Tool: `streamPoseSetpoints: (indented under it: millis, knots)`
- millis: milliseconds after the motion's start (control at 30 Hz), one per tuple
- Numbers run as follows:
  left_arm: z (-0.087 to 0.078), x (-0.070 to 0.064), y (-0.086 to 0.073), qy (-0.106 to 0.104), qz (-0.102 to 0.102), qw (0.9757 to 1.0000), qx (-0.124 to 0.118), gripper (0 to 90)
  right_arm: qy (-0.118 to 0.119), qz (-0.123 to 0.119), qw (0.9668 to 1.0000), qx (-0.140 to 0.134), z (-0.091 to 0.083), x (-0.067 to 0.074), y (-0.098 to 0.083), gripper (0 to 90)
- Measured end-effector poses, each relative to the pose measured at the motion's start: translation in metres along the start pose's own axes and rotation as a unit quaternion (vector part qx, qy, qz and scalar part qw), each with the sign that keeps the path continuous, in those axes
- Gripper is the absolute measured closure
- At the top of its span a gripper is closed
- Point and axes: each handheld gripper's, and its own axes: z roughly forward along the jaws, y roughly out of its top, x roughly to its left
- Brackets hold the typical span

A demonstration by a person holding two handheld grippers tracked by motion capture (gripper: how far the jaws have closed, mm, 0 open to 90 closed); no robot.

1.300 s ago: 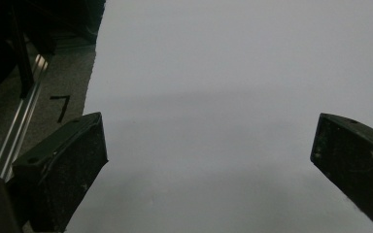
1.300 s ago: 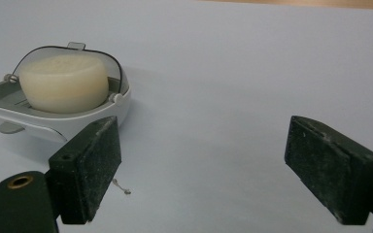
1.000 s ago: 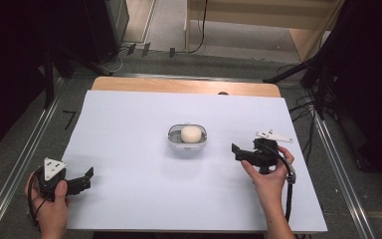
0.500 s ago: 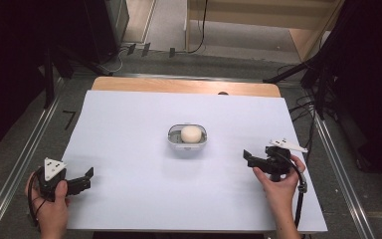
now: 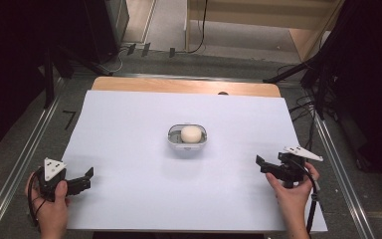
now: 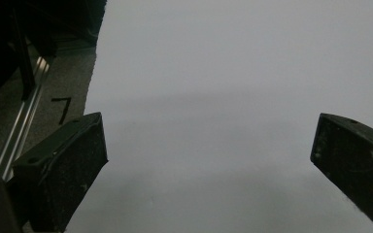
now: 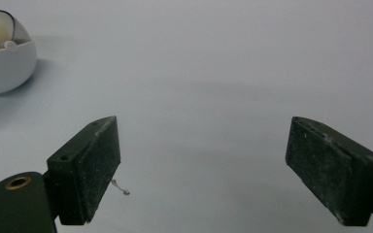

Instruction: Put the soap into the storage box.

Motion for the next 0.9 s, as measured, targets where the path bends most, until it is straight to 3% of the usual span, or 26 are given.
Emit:
streamPoseSetpoints:
  millis: [367,900]
  knots:
    - [0.000,0.000,0.000,-0.001,-0.001,1.0000,-0.001,0.3,-0.011,0.015,0.9998,-0.005,-0.011,-0.022,-0.013,13.0]
    - [0.000,0.000,0.000,0.000,-0.003,1.0000,-0.002,0.3,-0.028,0.017,0.9994,-0.004,-0.025,-0.043,-0.028,12.7]
